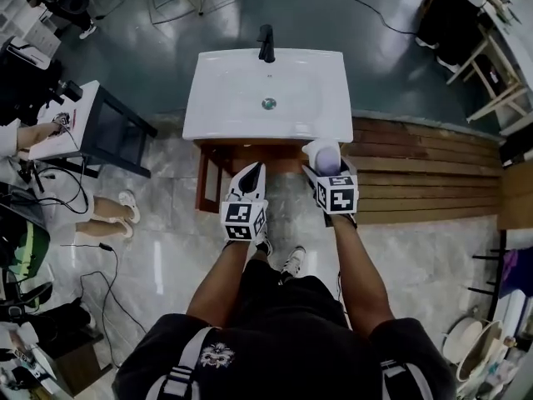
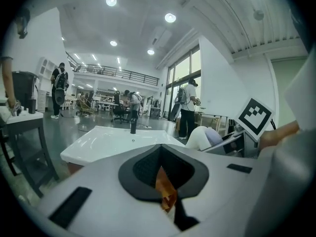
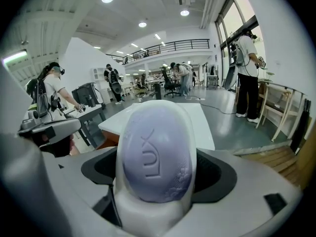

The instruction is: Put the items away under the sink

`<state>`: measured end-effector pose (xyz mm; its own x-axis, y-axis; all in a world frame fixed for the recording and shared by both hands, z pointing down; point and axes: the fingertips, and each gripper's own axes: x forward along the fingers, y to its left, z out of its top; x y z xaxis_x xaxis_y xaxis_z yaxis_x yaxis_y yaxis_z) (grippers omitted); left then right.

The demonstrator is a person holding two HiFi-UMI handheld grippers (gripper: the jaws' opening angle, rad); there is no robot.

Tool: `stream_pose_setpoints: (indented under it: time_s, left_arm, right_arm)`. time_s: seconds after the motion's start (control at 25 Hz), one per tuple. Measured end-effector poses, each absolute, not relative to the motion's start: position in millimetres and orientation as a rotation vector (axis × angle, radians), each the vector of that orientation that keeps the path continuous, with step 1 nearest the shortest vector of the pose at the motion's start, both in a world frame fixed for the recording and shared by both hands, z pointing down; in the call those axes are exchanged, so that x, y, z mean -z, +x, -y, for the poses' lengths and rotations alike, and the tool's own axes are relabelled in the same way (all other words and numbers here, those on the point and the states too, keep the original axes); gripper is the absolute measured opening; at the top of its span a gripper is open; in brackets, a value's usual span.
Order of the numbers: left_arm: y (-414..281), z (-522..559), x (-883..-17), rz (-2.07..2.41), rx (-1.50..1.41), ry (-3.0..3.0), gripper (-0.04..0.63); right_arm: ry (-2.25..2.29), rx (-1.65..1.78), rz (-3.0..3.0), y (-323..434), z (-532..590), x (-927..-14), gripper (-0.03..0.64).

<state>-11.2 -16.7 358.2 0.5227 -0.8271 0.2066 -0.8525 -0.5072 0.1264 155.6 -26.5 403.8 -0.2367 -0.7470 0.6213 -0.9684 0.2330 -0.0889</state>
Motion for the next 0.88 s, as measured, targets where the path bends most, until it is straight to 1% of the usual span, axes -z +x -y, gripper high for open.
stream_pose_setpoints:
  time_s: [0.44,0.68,0.88]
  left_arm:
    - [-50,20,-407,1.441,-0.223,2.504,0.003]
    - [-59,42,-449,1.393,-0.281,2.577,0.003]
    - [-58,57,-488,1.387,-0.263,2.598,0.003]
  right_arm:
    - [1.546,-0.698,2.033,125,10,-456,0.469]
    - [1.563,-0.688,2.015,118,17,-494,0.469]
    - [1.584,-0.698,1.998,115,29,-545,0.469]
